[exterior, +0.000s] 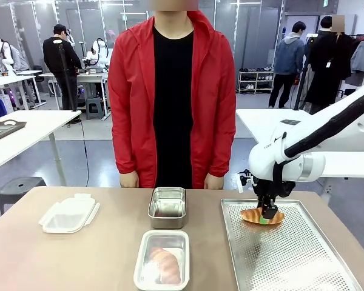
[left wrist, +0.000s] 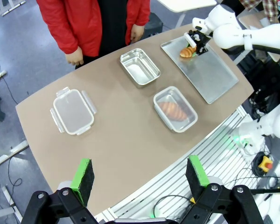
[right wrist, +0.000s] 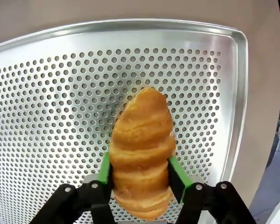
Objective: Place the bread into the airtight container.
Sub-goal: Pick up a Butter Roll and place it into an empty Airtight Container.
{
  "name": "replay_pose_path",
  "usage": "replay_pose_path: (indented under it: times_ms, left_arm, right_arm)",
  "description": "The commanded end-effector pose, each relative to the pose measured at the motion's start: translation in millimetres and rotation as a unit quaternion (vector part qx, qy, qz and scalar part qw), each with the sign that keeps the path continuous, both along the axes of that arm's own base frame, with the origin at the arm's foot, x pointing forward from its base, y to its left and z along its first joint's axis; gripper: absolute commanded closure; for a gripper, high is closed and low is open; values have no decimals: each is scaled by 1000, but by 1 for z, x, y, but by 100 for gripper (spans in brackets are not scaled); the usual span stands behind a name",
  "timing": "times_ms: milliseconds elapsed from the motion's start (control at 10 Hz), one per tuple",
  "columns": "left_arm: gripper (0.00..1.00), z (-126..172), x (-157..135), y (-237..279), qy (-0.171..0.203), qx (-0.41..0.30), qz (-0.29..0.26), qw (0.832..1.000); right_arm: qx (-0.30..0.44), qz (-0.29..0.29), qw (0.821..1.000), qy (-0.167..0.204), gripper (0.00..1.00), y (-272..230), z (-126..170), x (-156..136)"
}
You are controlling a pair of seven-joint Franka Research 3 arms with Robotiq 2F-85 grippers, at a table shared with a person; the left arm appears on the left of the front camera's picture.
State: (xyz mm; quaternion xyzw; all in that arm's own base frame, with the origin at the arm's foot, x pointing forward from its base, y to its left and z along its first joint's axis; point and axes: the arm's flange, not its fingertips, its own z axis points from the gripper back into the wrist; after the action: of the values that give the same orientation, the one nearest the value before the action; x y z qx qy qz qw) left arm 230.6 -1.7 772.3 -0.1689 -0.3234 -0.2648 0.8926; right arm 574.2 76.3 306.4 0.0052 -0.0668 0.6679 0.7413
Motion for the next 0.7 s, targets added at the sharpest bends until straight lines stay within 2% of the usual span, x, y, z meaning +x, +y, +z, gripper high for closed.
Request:
replay_pose_path:
  times_ms: [0, 200, 600]
  left_arm:
    - [0, 0, -1, 0, -1, -3, -12, 1000]
    - [0, 0, -1, 0, -1, -3, -12, 1000]
    - [0, 0, -1, 0, -1, -3, -12, 1000]
  right_arm:
    - [-17, -11, 1000, 15, 70, -3, -3, -1]
    - [-23, -13, 1000, 14, 90, 1, 6, -2]
    - [-15, -40, 999, -4, 89, 2, 84, -12]
